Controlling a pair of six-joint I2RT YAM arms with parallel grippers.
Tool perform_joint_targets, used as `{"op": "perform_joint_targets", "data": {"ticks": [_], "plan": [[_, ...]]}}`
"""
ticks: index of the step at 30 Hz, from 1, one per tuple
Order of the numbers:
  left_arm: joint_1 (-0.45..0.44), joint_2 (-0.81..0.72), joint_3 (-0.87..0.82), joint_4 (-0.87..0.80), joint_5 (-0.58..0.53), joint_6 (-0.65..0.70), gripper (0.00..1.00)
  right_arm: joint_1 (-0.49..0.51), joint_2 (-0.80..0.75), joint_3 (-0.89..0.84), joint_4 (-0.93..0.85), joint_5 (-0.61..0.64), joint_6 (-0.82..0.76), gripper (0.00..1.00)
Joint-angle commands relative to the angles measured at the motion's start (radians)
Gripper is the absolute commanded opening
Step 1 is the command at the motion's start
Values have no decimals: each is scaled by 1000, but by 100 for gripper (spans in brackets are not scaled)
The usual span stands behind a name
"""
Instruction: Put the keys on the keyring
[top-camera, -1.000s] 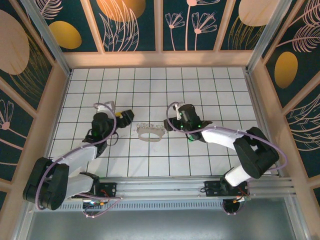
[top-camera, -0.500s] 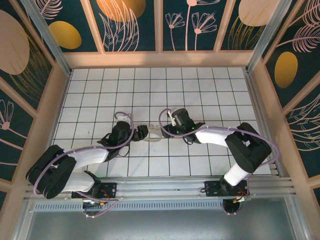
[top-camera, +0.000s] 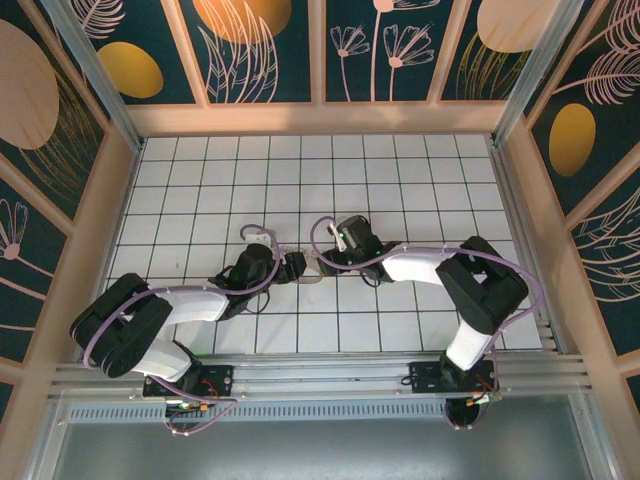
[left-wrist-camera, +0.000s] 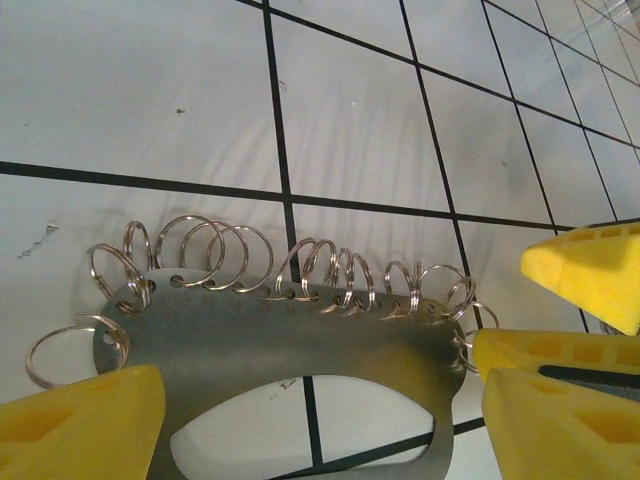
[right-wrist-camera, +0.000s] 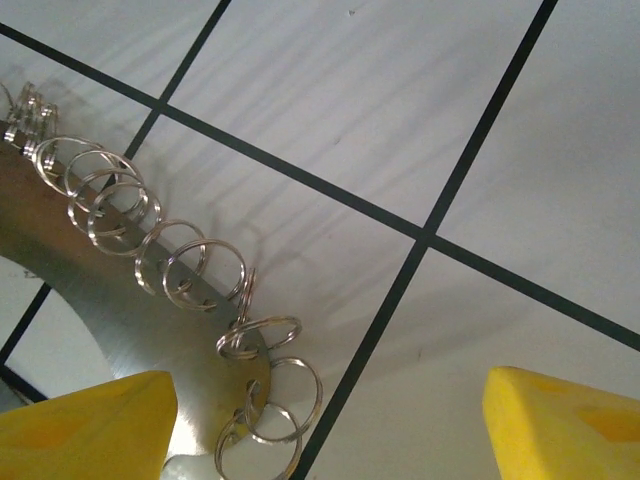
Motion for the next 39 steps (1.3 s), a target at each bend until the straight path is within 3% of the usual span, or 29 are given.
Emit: {"op": "perform_joint_targets", "data": {"ticks": [1,8,26,39], "plan": [[-6,31,29,55,-7,-20,83,9,46,52,-41,12,-23,80],[-7,78,67,66,-13,-2,84,-8,104,107,-87,82,-14,79],[-2,235,212,57,-75,98,86,-103,225,229,-112,77,14,76],[76,347,285,136,15,175,87,-138,152,239,-112,-8,27,75]]}}
